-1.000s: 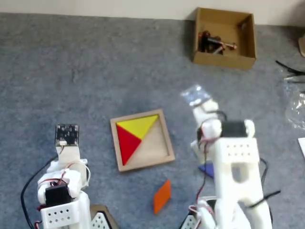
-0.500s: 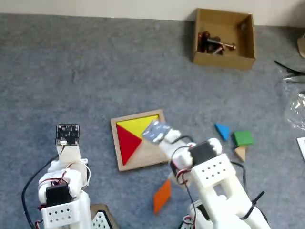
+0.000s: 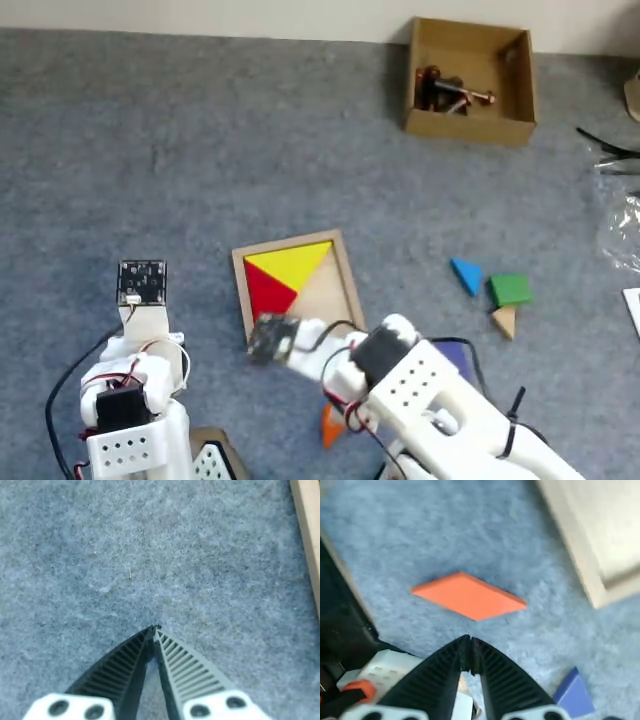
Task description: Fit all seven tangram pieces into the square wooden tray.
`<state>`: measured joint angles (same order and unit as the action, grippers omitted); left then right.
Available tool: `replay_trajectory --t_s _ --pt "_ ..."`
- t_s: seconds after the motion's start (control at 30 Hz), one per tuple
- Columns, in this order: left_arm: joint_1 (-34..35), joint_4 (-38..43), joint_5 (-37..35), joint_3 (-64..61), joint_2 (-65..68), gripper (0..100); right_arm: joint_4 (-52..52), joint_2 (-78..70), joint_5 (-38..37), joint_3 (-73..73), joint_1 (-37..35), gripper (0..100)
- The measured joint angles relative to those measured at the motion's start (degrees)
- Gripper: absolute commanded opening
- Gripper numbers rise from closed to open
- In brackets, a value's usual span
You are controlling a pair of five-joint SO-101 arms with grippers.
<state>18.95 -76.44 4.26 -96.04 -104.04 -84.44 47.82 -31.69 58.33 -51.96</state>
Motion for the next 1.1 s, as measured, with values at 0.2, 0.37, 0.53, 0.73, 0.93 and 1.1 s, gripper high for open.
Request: replay_trajectory --t_s 0.2,0.37,0.53,0.73,0.93,1.1 --pt "0.0 0.0 0.0 0.0 0.0 1 0.3 0.0 0.0 5.8 -9.2 0.7" --pt "0.0 0.0 0.0 0.0 0.0 1 0.6 0.0 0.0 6.9 -11.9 0.7" --pt "0.0 0.0 0.0 0.0 0.0 1 0.6 0.0 0.0 6.9 -12.1 0.7" --pt "0.0 0.0 0.0 0.0 0.0 1 1.6 0.0 0.0 6.9 -12.1 0.7" --pt "0.0 0.0 0.0 0.0 0.0 1 6.3 0.0 0.0 6.9 -12.1 0.7" --pt "0.0 0.0 0.0 0.0 0.0 1 6.7 0.0 0.0 6.9 -12.1 0.7"
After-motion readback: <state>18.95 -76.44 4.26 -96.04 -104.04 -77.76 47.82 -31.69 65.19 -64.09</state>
